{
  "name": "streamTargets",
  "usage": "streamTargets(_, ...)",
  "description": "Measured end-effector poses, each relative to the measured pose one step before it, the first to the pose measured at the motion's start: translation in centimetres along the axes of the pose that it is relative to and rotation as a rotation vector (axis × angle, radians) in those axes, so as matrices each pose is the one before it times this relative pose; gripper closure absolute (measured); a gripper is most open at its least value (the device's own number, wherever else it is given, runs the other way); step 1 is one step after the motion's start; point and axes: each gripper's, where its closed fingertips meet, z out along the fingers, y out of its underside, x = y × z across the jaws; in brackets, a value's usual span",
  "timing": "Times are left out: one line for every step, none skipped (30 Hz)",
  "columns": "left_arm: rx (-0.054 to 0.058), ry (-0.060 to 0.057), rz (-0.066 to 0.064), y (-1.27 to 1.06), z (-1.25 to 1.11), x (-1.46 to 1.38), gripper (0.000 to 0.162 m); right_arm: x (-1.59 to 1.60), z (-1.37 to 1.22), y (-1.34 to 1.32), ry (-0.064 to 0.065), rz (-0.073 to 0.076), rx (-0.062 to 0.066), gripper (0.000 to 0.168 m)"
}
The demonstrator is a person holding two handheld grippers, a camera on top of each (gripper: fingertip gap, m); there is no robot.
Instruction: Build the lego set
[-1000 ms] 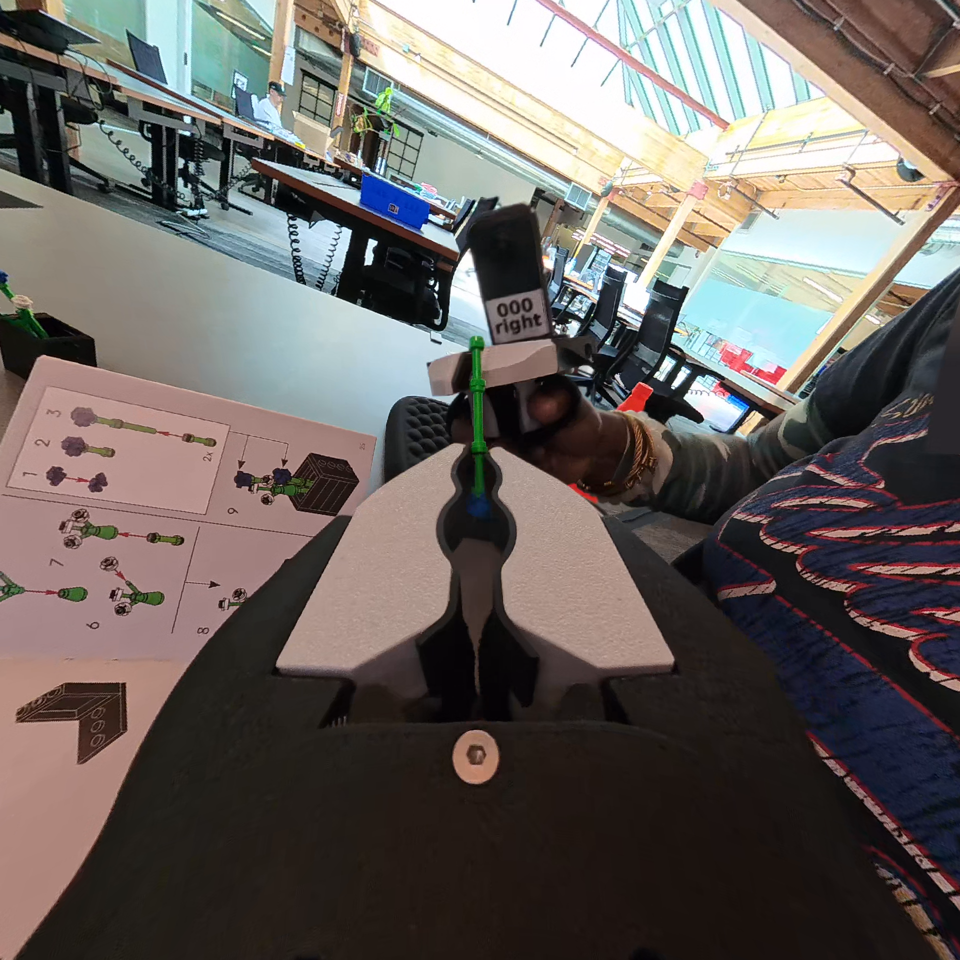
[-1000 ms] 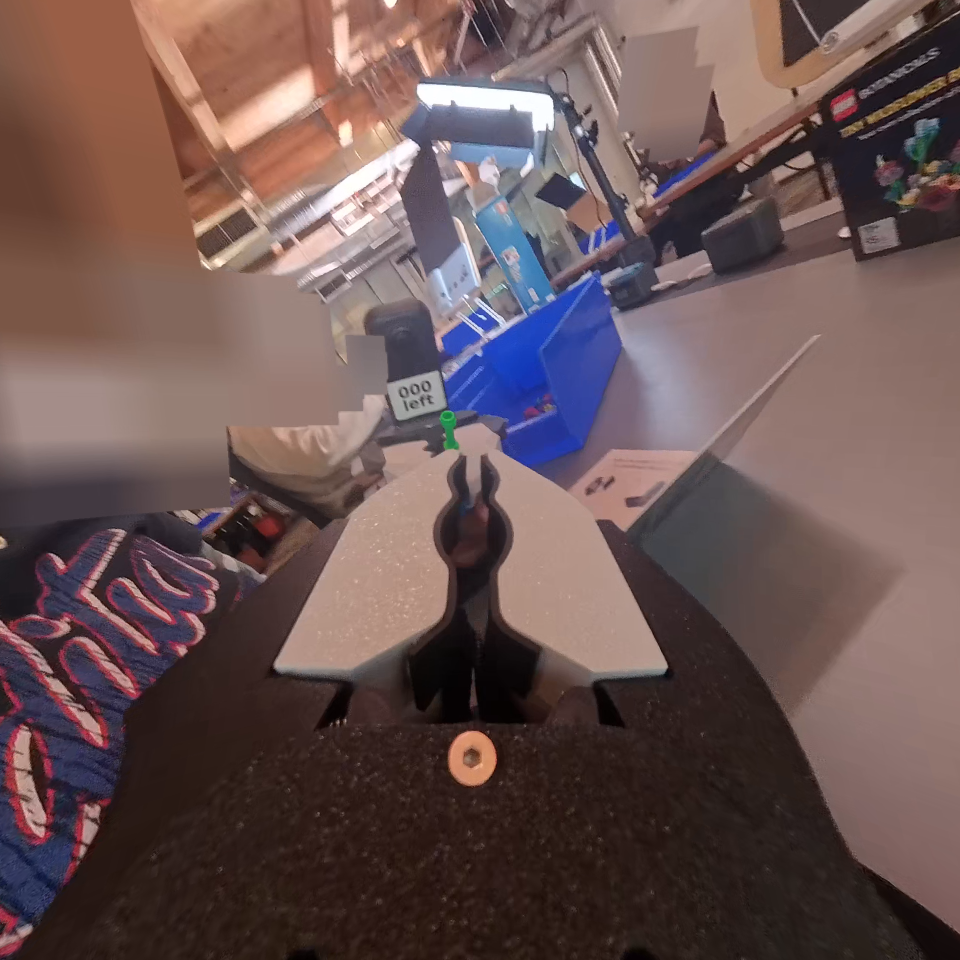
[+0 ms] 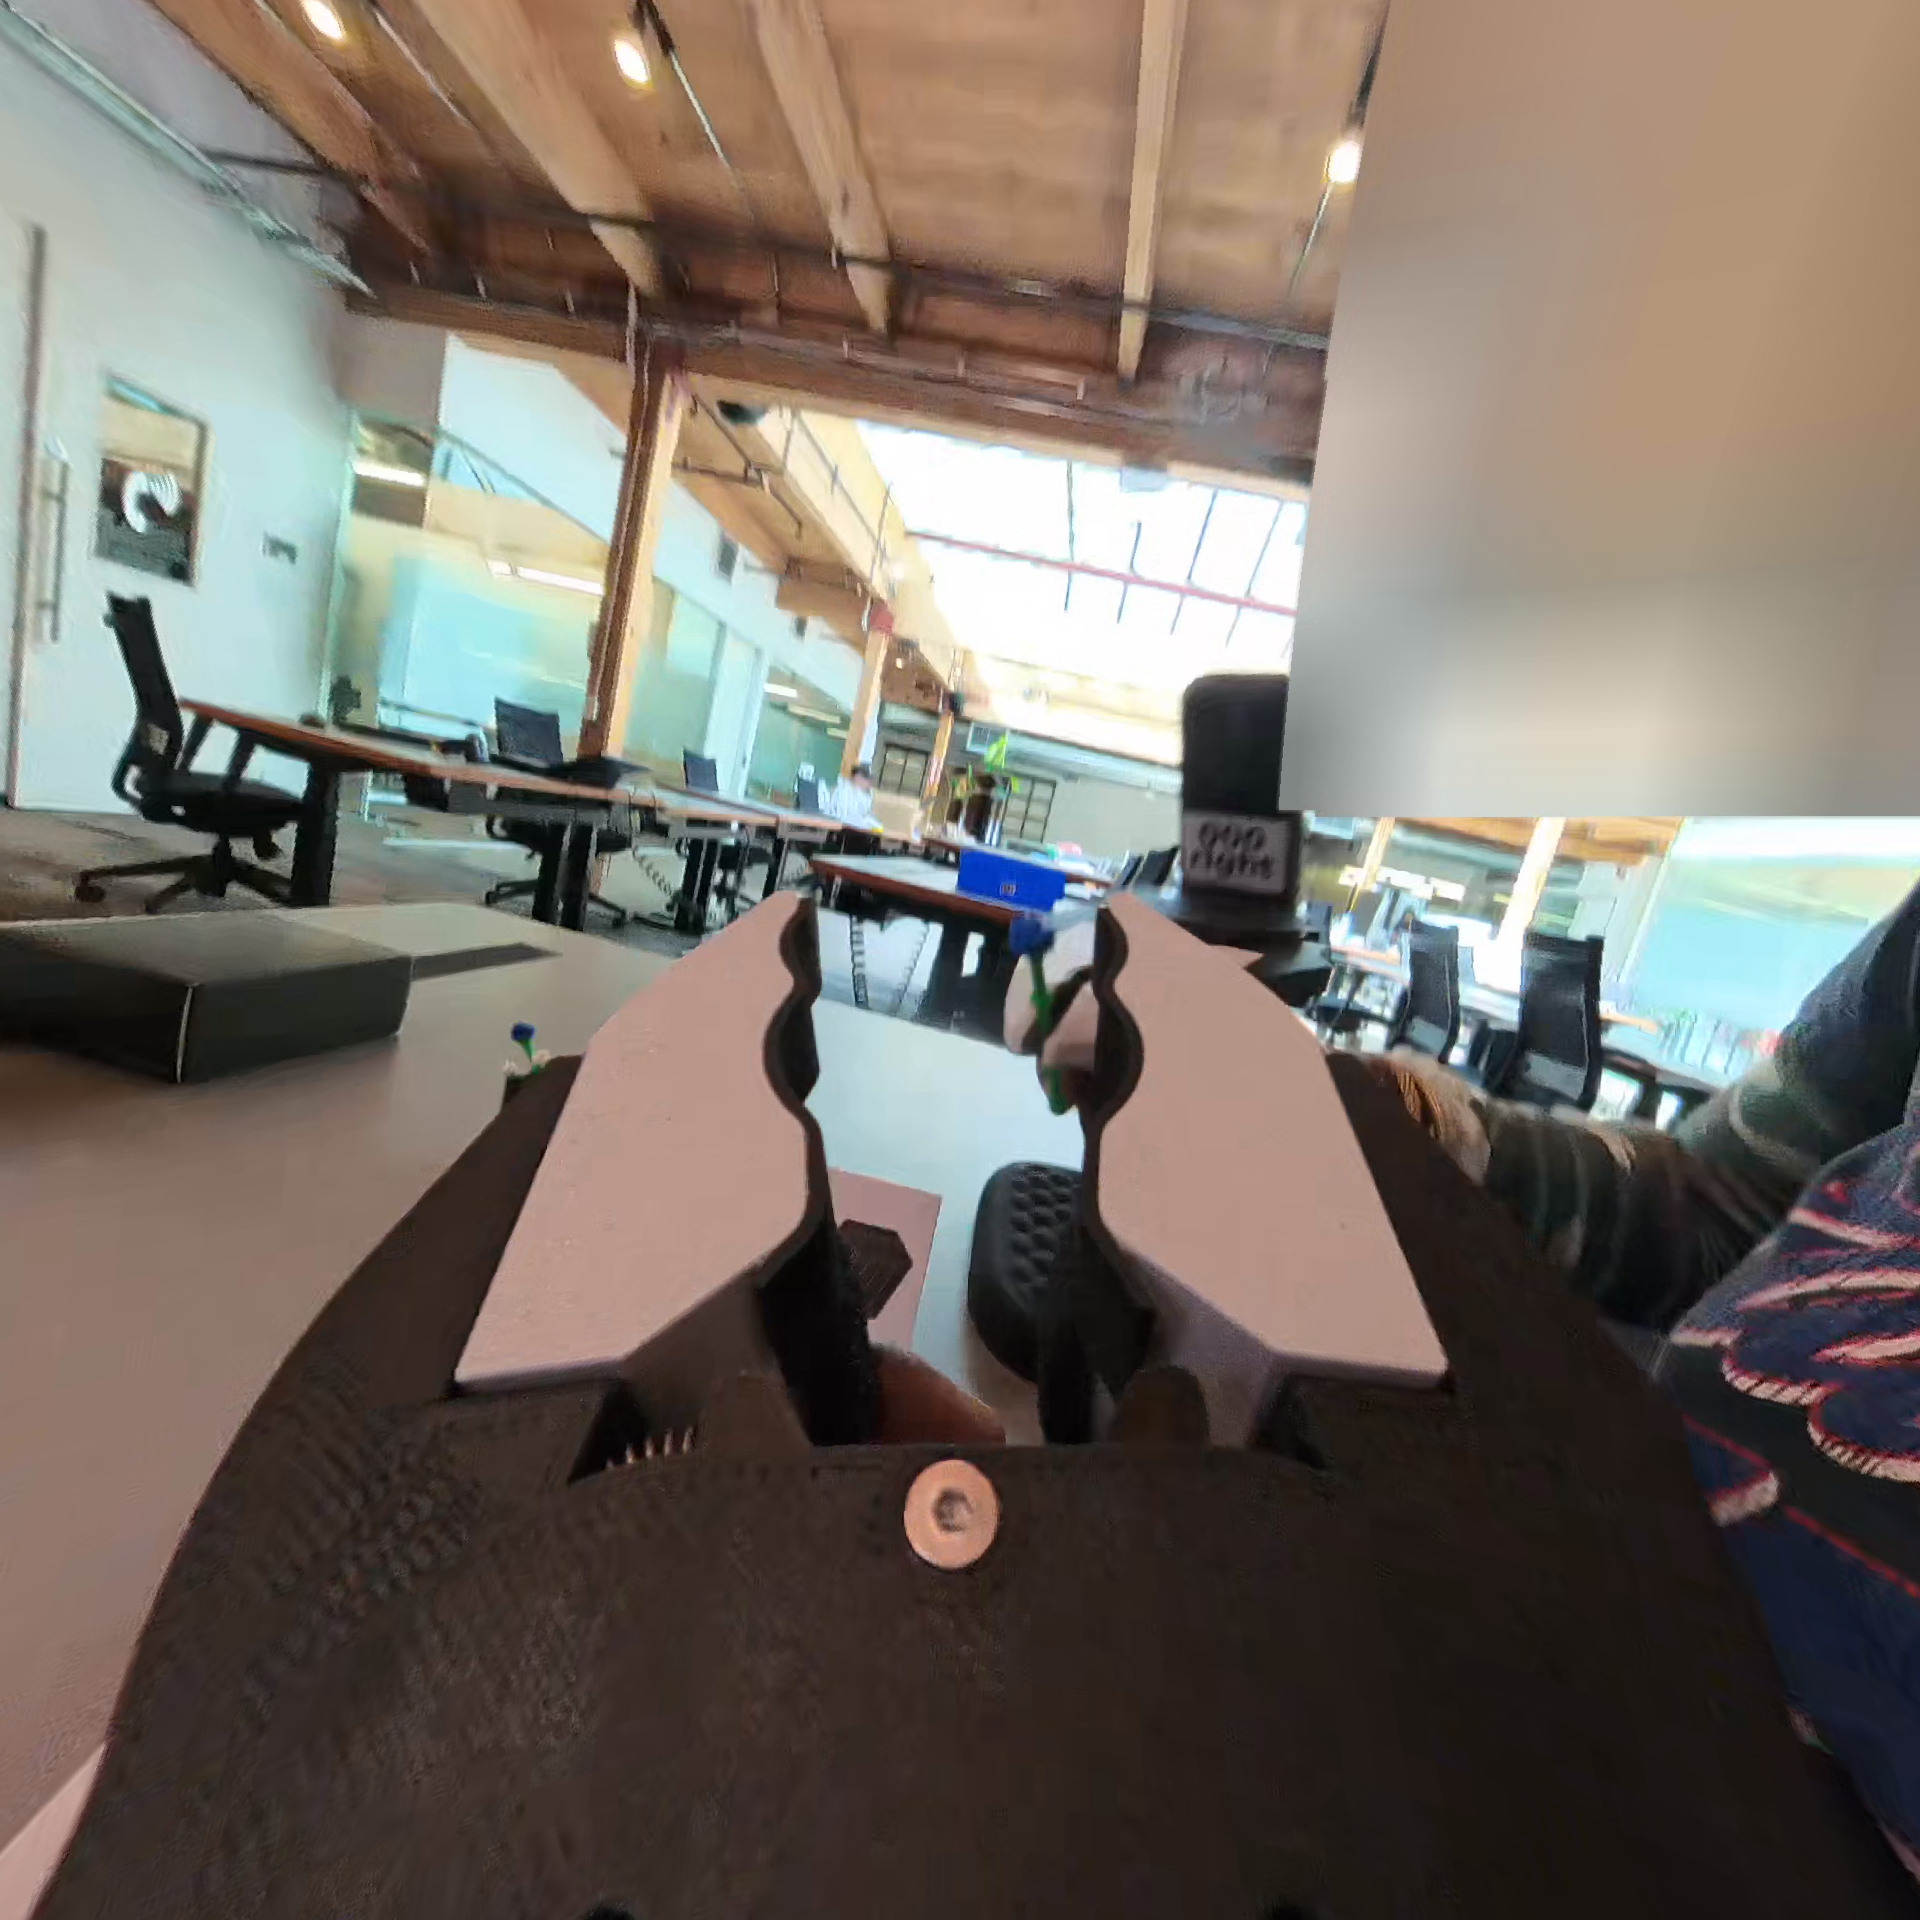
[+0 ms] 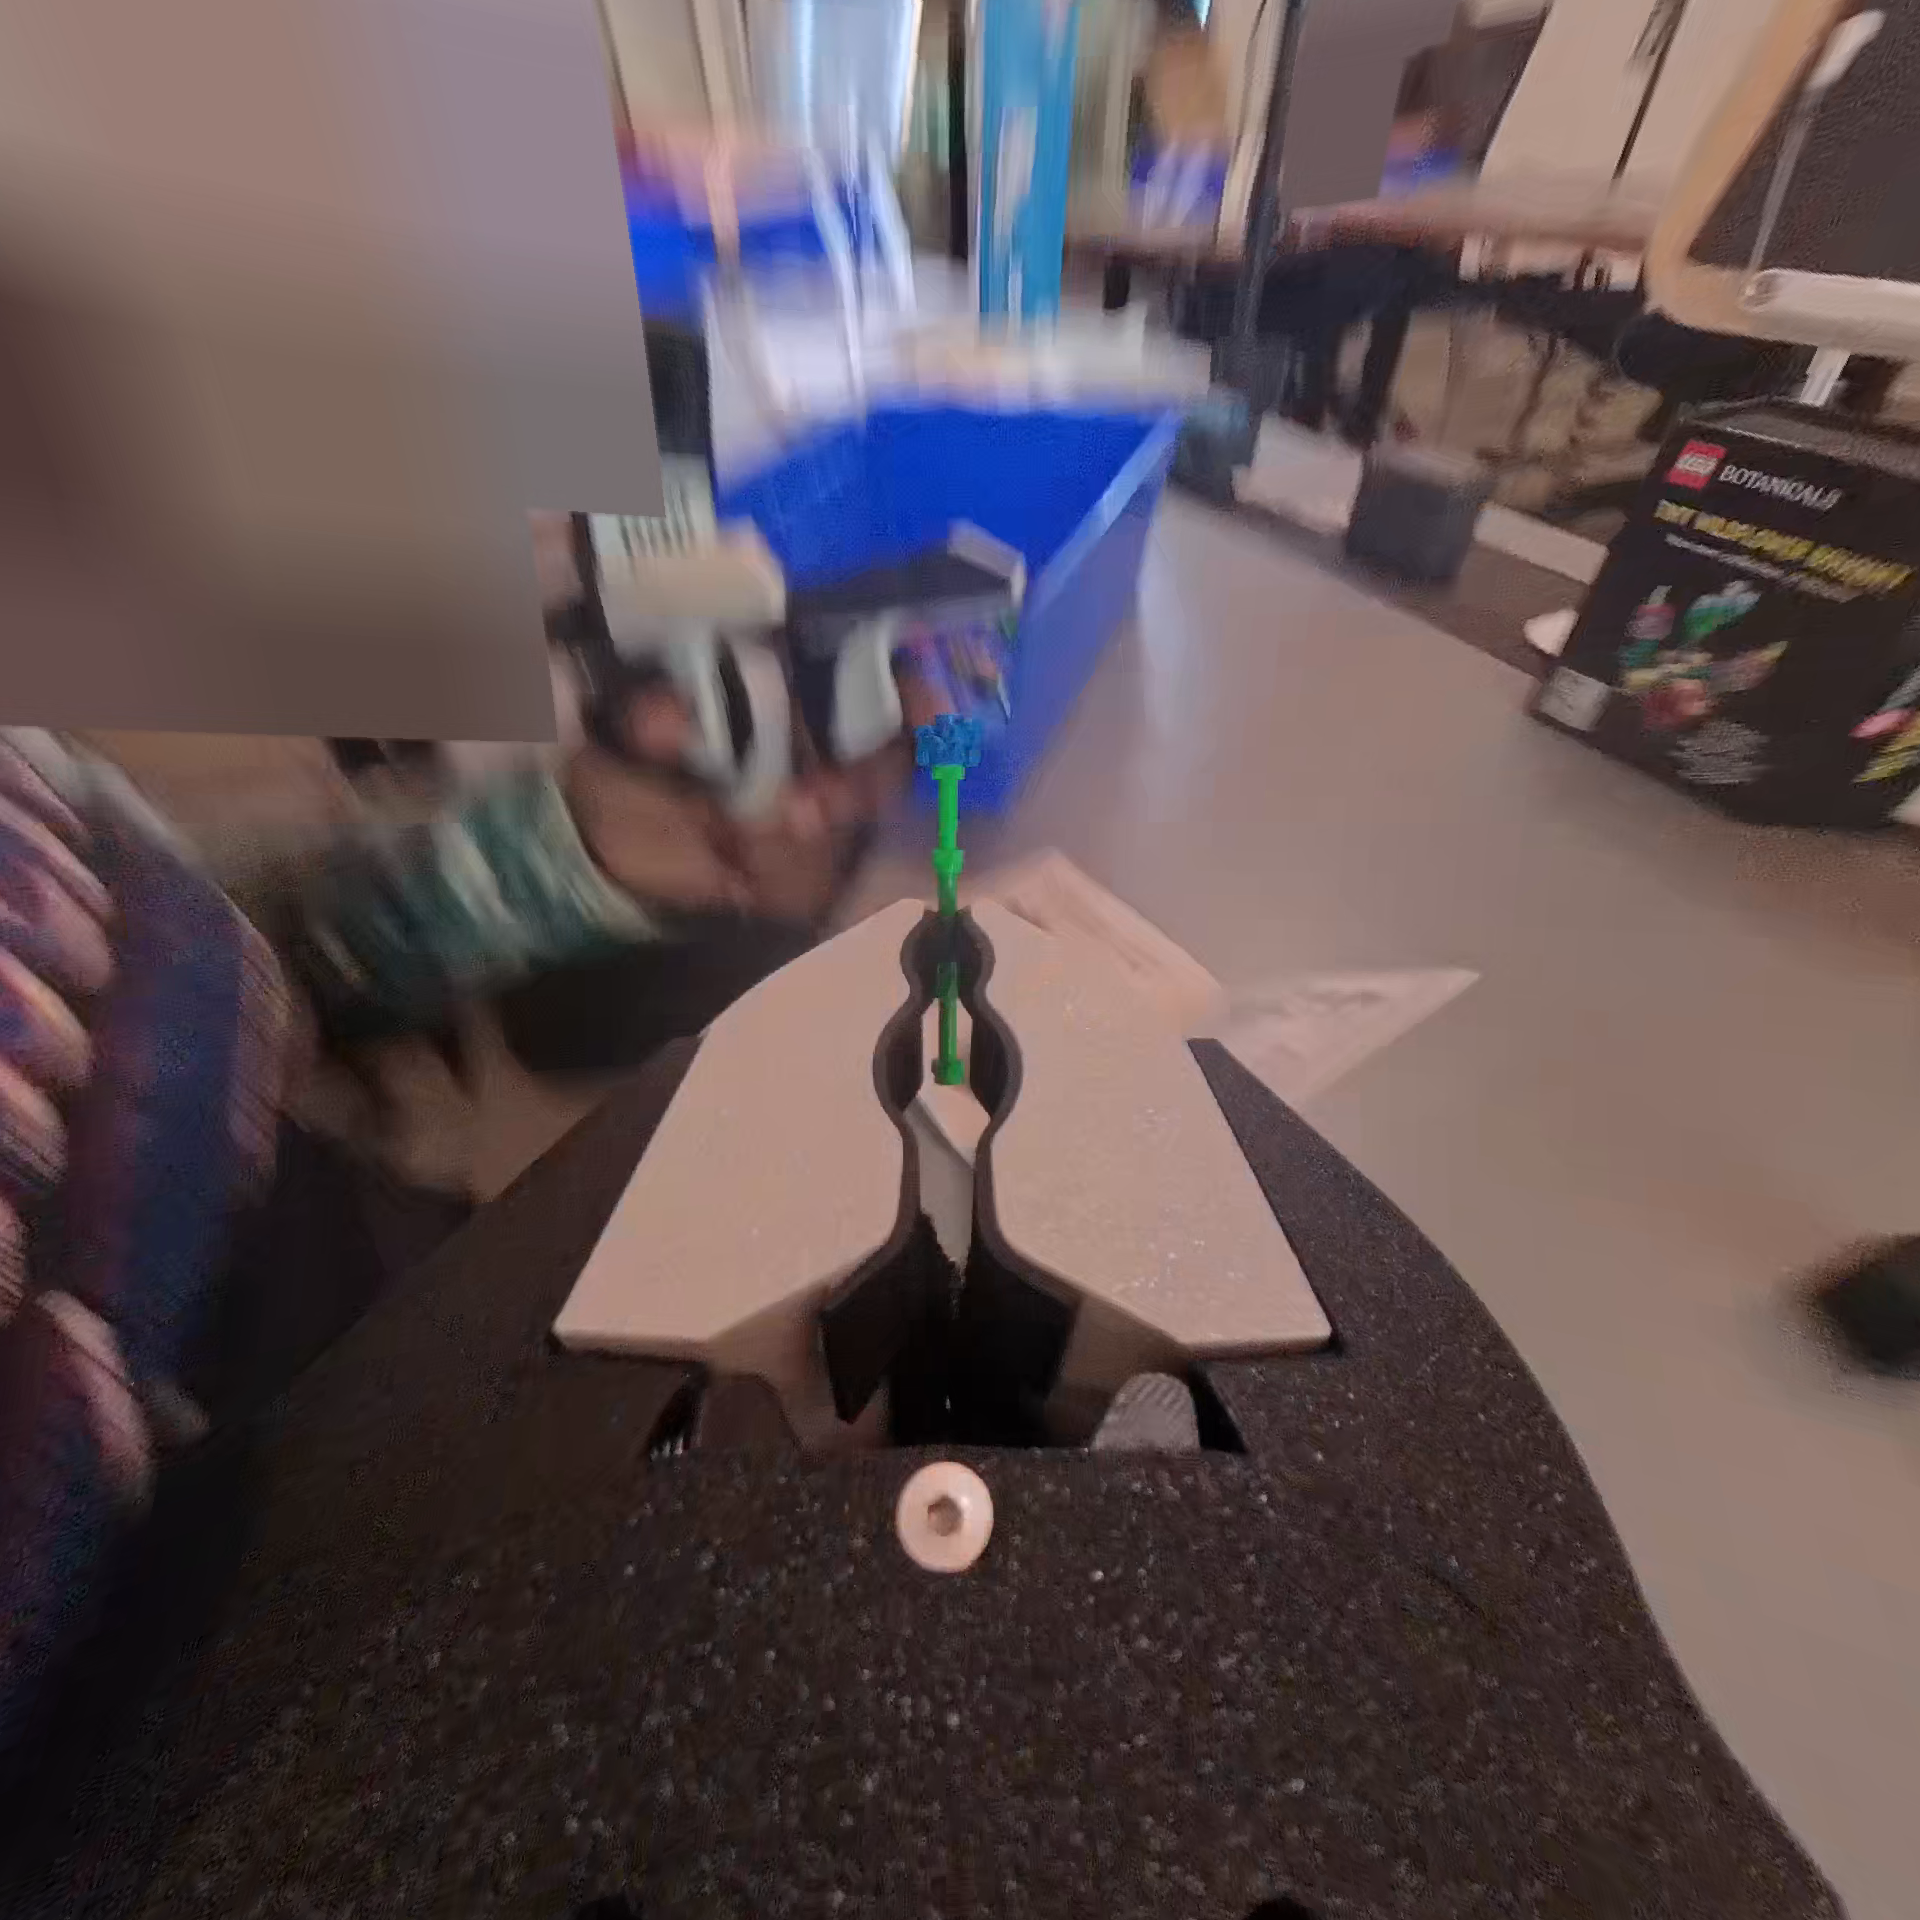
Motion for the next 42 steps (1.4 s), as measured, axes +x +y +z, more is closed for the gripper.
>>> streamTargets(0.0285,0.0017,-0.0084,-0.327,-0.101,-0.012,0.112,-0.233,-0.100,-1.286,-0.0451,0.1569,0.1438,0.165)
streamTargets(-0.0151,0.0109,-0.0198,0.404,0.131,0.139,0.112,-0.357,0.106,-0.761,-0.0446,0.1131,0.1096,0.165)
streamTargets(-0.0374,0.0138,-0.0297,0.820,0.317,0.175,0.112,-0.242,0.258,-0.241,-0.0295,0.0723,0.0742,0.165)
streamTargets(-0.0370,0.0176,-0.0327,0.819,0.399,0.242,0.115,-0.139,0.361,0.205,-0.0168,0.0489,0.0433,0.165)
streamTargets(-0.0246,0.0235,-0.0284,0.590,0.382,0.318,0.119,-0.249,0.404,0.508,-0.0215,0.0336,0.0167,0.165)
streamTargets(-0.0124,0.0247,-0.0236,0.363,0.300,0.313,0.125,-0.209,0.381,0.618,-0.0179,0.0246,0.0033,0.165)
streamTargets(-0.0043,0.0214,-0.0223,0.188,0.210,0.229,0.128,-0.088,0.279,0.539,-0.0074,0.0154,0.0013,0.165)
streamTargets(-0.0027,0.0166,-0.0234,0.114,0.116,0.140,0.134,-0.053,0.166,0.371,-0.0061,0.0078,0.0012,0.165)
streamTargets(-0.0040,0.0150,-0.0219,0.087,0.032,0.105,0.141,0.017,0.073,0.235,-0.0013,0.0065,0.0016,0.165)
streamTargets(-0.0038,0.0127,-0.0158,0.045,-0.048,0.100,0.146,0.017,0.011,0.120,-0.0008,0.0042,0.0011,0.165)
streamTargets(-0.0050,0.0100,-0.0070,0.048,-0.087,0.083,0.151,0.078,-0.016,0.113,0.0047,0.0012,-0.0033,0.165)
streamTargets(-0.0095,0.0109,-0.0017,0.110,-0.072,0.128,0.156,0.121,-0.020,0.150,0.0071,-0.0025,-0.0093,0.165)
streamTargets(-0.0126,0.0064,0.0001,0.156,-0.021,0.083,0.156,0.027,-0.024,0.161,0.0015,-0.0046,-0.0118,0.165)
streamTargets(-0.0143,-0.0009,0.0058,0.156,-0.021,-0.005,0.156,0.052,-0.056,0.167,0.0035,-0.0014,-0.0154,0.165)
streamTargets(-0.0157,-0.0074,0.0125,0.150,-0.022,-0.089,0.157,0.041,-0.129,0.196,-0.0019,-0.0003,-0.0238,0.163)
streamTargets(-0.0119,-0.0155,0.0156,0.104,-0.044,-0.187,0.157,0.033,-0.241,0.147,-0.0077,0.0027,-0.0289,0.157)
streamTargets(-0.0056,-0.0233,0.0168,0.019,-0.084,-0.292,0.157,0.231,-0.389,-0.127,0.0074,0.0040,-0.0168,0.152)
streamTargets(-0.0057,-0.0271,0.0184,0.022,-0.087,-0.342,0.156,0.341,-0.495,-0.515,0.0219,-0.0075,0.0093,0.149)
streamTargets(-0.0124,-0.0278,0.0231,0.114,-0.066,-0.330,0.157,0.251,-0.492,-0.769,0.0237,-0.0211,0.0269,0.150)
streamTargets(-0.0176,-0.0273,0.0299,0.193,-0.011,-0.267,0.157,0.209,-0.347,-0.740,0.0269,-0.0255,0.0279,0.152)
streamTargets(-0.0184,-0.0245,0.0345,0.221,0.052,-0.187,0.157,0.047,-0.122,-0.421,0.0192,-0.0263,0.0119,0.154)
streamTargets(-0.0171,-0.0179,0.0349,0.212,0.075,-0.072,0.157,0.004,0.093,-0.043,0.0153,-0.0211,-0.0075,0.155)
streamTargets(-0.0147,-0.0104,0.0313,0.180,0.103,0.015,0.157,0.030,0.241,0.186,0.0157,-0.0135,-0.0156,0.155)
streamTargets(-0.0096,-0.0048,0.0254,0.115,0.098,0.079,0.157,-0.116,0.279,0.214,0.0022,-0.0085,-0.0090,0.154)
streamTargets(-0.0038,-0.0024,0.0192,0.038,0.063,0.085,0.157,-0.201,0.286,0.144,-0.0088,0.0003,0.0014,0.154)
streamTargets(-0.0029,-0.0016,0.0128,0.045,0.042,0.058,0.157,-0.112,0.234,0.084,-0.0089,0.0079,0.0083,0.153)
streamTargets(-0.0063,-0.0009,0.0064,0.102,0.019,0.017,0.157,0.092,0.174,0.074,-0.0006,0.0114,0.0079,0.153)
streamTargets(-0.0094,-0.0015,0.0021,0.148,0.023,-0.005,0.157,0.125,0.122,0.093,-0.0008,0.0084,0.0039,0.152)
streamTargets(-0.0090,-0.0015,0.0032,0.142,0.026,-0.011,0.157,0.114,0.101,0.040,0.0008,0.0047,0.0030,0.152)
streamTargets(-0.0073,-0.0013,0.0068,0.107,0.027,0.024,0.157,0.098,0.067,0.000,0.0040,-0.0019,0.0036,0.153)
streamTargets(-0.0072,-0.0018,0.0091,0.107,0.035,0.023,0.157,0.077,0.054,0.052,0.0069,-0.0100,-0.0033,0.156)
streamTargets(-0.0072,-0.0005,0.0093,0.099,0.050,0.053,0.157,0.099,0.052,0.154,0.0112,-0.0178,-0.0133,0.159)
streamTargets(-0.0060,0.0017,0.0082,0.080,0.052,0.084,0.157,0.110,0.039,0.156,0.0124,-0.0195,-0.0166,0.160)
streamTargets(-0.0025,0.0014,0.0058,0.037,0.033,0.068,0.157,-0.020,-0.022,0.041,0.0021,-0.0178,-0.0120,0.160)
streamTargets(0.0045,-0.0008,0.0021,-0.064,0.005,0.034,0.154,0.010,-0.090,-0.144,0.0005,-0.0098,-0.0048,0.160)
streamTargets(0.0099,-0.0028,-0.0032,-0.131,-0.030,-0.055,0.149,0.129,-0.195,-0.416,0.0018,-0.0031,0.0068,0.160)
streamTargets(0.0094,-0.0041,-0.0086,-0.126,-0.057,-0.111,0.144,0.303,-0.311,-0.687,0.0030,0.0035,0.0164,0.160)
streamTargets(0.0060,-0.0045,-0.0116,-0.088,-0.066,-0.138,0.141,0.614,-0.434,-0.923,0.0122,0.0067,0.0192,0.160)
streamTargets(0.0029,-0.0039,-0.0111,-0.036,-0.053,-0.129,0.138,0.951,-0.519,-1.168,0.0247,0.0045,0.0230,0.160)
streamTargets(0.0013,-0.0032,-0.0075,-0.010,-0.064,-0.104,0.137,1.184,-0.564,-1.435,0.0326,0.0004,0.0310,0.160)
streamTargets(0.0008,-0.0047,-0.0025,-0.014,-0.059,-0.094,0.136,1.366,-0.526,-1.567,0.0351,-0.0061,0.0365,0.160)
streamTargets(0.0016,-0.0080,0.0022,-0.032,-0.080,-0.126,0.136,1.715,-0.404,-1.413,0.0468,-0.0123,0.0304,0.160)
